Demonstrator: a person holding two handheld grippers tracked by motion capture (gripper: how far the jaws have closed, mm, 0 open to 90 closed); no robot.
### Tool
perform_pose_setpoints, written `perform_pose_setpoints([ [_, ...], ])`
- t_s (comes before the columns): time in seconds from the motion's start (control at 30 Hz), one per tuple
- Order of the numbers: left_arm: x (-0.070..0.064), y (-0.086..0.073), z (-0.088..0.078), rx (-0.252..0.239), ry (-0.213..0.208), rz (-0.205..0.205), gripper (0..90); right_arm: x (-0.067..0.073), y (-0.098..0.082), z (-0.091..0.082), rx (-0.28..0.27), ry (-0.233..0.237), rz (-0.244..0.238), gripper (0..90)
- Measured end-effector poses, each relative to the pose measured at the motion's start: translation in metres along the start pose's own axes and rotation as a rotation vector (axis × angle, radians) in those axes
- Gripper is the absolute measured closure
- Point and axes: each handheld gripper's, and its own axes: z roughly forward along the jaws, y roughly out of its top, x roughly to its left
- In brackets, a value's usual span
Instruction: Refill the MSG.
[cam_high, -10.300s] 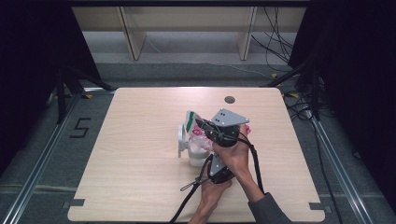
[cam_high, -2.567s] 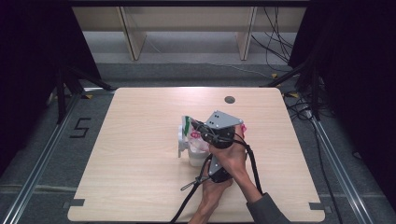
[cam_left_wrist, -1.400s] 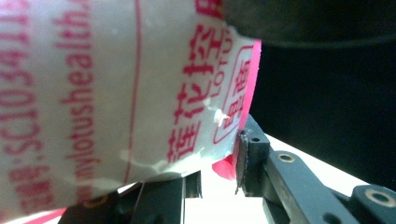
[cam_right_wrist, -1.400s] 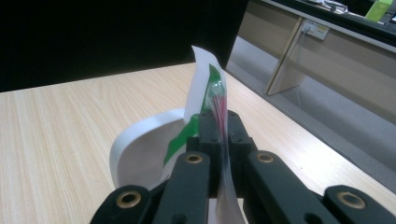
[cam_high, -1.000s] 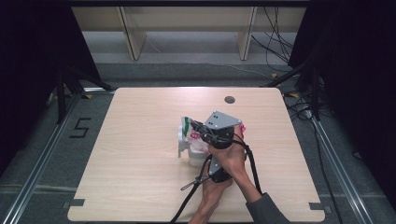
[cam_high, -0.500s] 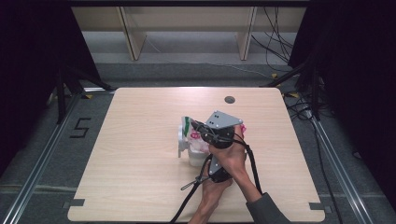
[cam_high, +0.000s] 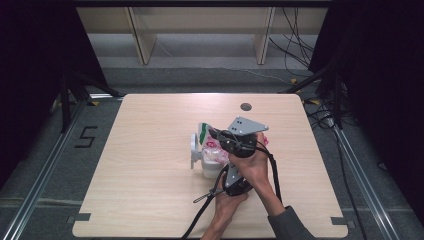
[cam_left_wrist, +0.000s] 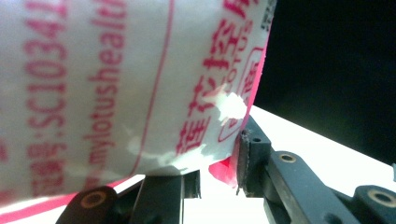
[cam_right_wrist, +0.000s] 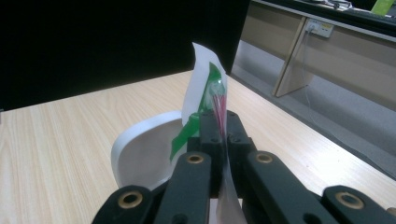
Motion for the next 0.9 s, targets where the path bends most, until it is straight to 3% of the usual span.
perform_pose_setpoints([
  [0.03, 0.0, 0.0, 0.0, 0.005, 0.0, 0.004, 73.2, 0.001, 0.0, -0.001, 0.001, -0.007, 0.034, 90.0],
  [0.13, 0.001, -0.001, 0.0, 0.024, 0.0, 0.013, 72.9, -0.002, 0.001, -0.003, -0.023, -0.005, -0.001, 90.0],
  [0.23, 0.001, -0.001, 0.0, 0.033, -0.002, 0.011, 72.8, -0.006, 0.001, -0.008, -0.031, -0.009, 0.011, 90.0],
  [0.3, 0.001, -0.002, 0.0, 0.039, -0.006, 0.009, 72.6, -0.007, 0.0, -0.011, -0.021, 0.005, 0.055, 90.0],
  [0.33, 0.001, -0.002, -0.001, 0.043, -0.007, 0.007, 72.2, -0.008, 0.0, -0.012, -0.024, 0.013, 0.045, 90.0],
  [0.37, 0.001, -0.002, -0.001, 0.048, -0.008, 0.003, 71.9, -0.009, 0.0, -0.013, -0.029, 0.019, 0.056, 90.0],
  [0.4, 0.0, -0.002, 0.0, 0.033, -0.014, -0.03, 71.6, -0.01, 0.0, -0.014, -0.045, 0.003, 0.043, 90.0],
  [0.43, -0.001, -0.002, -0.001, 0.028, -0.011, -0.037, 70.6, -0.01, -0.001, -0.017, -0.042, 0.005, 0.065, 90.0],
  [0.47, -0.001, -0.002, -0.001, 0.028, -0.01, -0.036, 70.5, -0.01, 0.0, -0.019, -0.028, 0.009, 0.075, 90.0],
  [0.57, 0.0, -0.002, -0.002, 0.03, -0.017, -0.038, 70.3, -0.015, 0.0, -0.023, -0.067, 0.005, 0.06, 90.0],
  [0.77, 0.001, -0.002, -0.003, 0.061, -0.032, -0.045, 67.2, -0.022, -0.001, -0.033, -0.075, 0.009, 0.084, 90.0],
  [0.83, 0.002, -0.001, -0.004, 0.054, -0.043, -0.048, 67.1, -0.023, -0.002, -0.036, -0.083, 0.0, 0.101, 90.0],
  [0.9, 0.002, -0.001, -0.005, 0.053, -0.036, -0.049, 66.4, -0.024, -0.002, -0.039, -0.084, 0.025, 0.134, 90.0],
])
